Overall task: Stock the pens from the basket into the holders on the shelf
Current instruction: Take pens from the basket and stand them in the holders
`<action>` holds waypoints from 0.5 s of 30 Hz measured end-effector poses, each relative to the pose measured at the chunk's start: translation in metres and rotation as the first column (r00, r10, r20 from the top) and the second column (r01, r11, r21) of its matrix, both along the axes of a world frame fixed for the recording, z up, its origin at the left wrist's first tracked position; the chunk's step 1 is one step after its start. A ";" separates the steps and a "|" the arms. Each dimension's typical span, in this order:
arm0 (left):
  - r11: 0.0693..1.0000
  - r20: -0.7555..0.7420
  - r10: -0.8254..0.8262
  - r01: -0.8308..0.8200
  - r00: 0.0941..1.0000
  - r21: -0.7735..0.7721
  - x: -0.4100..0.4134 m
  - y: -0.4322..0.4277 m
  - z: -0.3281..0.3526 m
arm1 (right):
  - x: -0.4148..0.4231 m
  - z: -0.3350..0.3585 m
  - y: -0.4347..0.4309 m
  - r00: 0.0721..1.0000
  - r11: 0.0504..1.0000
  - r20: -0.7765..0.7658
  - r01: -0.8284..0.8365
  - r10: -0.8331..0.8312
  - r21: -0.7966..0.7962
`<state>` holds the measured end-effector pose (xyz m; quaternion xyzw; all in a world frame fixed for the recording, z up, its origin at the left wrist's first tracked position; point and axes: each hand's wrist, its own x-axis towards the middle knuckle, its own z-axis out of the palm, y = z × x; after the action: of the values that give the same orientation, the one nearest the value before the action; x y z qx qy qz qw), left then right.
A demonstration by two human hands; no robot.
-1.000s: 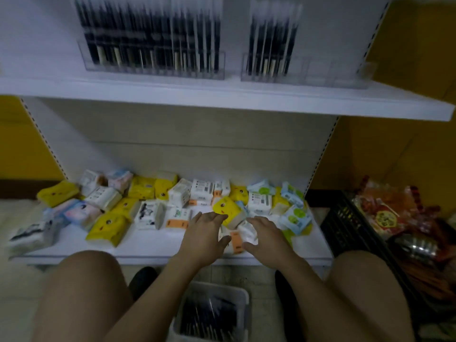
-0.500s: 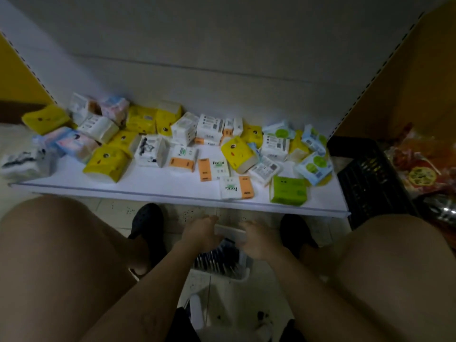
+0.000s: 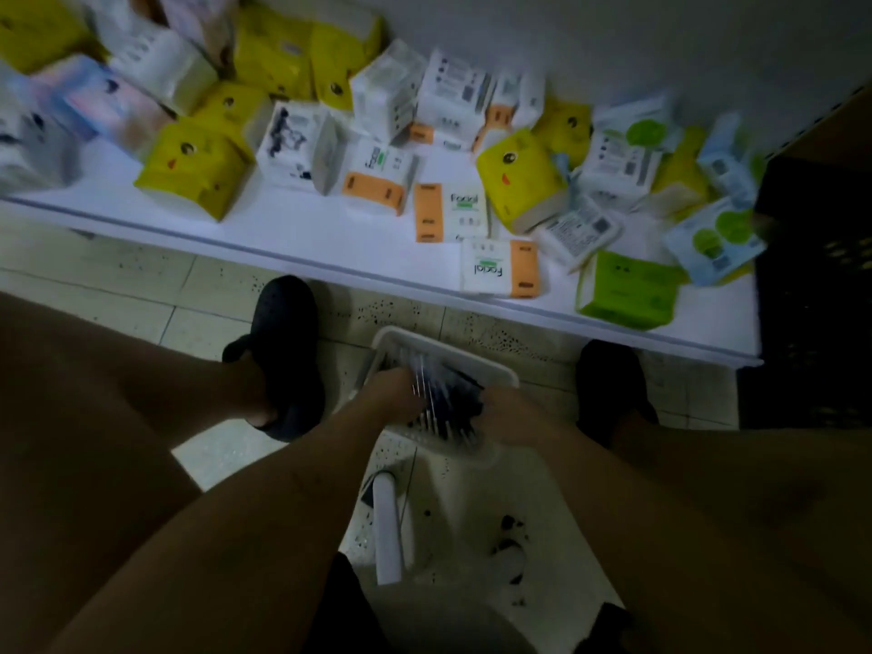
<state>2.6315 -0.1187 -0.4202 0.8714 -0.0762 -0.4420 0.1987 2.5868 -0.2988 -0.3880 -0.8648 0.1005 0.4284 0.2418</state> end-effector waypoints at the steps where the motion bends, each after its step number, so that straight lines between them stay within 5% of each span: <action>1: 1.000 -0.009 0.000 0.000 1.000 -0.008 -0.001 -0.003 -0.009 | 0.004 -0.005 0.001 1.000 0.999 -0.008 0.003 -0.002 0.046; 9: 0.998 -0.185 -0.057 0.051 0.981 -0.038 0.001 -0.038 -0.072 | -0.011 -0.041 -0.002 0.972 0.959 -0.098 0.227 -0.213 0.171; 15: 0.968 -0.255 0.160 -0.203 0.954 -0.150 -0.010 -0.046 -0.095 | -0.014 -0.055 -0.004 0.968 0.954 -0.111 0.243 -0.226 0.177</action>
<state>2.6213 -0.1650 -0.5147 0.7938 -0.0093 -0.5160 0.3219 2.5729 -0.3027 -0.4433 -0.7999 0.1722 0.4424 0.3672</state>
